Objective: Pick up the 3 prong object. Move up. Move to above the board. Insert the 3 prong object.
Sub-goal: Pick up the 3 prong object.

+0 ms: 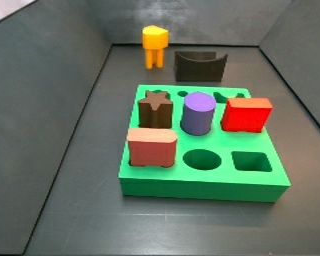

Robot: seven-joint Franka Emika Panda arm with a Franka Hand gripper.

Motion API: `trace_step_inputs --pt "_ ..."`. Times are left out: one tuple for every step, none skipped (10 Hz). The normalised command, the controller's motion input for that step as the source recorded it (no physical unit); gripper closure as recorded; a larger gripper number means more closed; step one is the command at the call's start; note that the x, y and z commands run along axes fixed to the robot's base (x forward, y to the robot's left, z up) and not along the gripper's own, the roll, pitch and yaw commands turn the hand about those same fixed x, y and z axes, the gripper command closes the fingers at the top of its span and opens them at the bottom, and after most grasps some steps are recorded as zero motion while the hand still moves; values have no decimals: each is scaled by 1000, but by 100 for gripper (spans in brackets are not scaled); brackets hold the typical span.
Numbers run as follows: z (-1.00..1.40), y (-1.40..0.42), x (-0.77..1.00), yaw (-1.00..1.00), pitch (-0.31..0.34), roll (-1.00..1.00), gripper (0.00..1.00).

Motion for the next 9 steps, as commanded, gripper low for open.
trace_step_inputs --pt "0 0 0 0 -6 0 0" --pt "-11 0 0 0 0 -14 0" --pt "-31 0 77 40 0 -60 0" --pt "-463 57 143 -194 19 0 0" --pt "-637 126 -63 -629 -43 0 0" --pt "-680 77 0 -546 -130 -61 0" --pt "-591 120 -83 -286 -156 -61 0" --pt "-380 86 -126 -120 -129 -69 0" --pt "-289 71 -66 0 -109 -124 0"
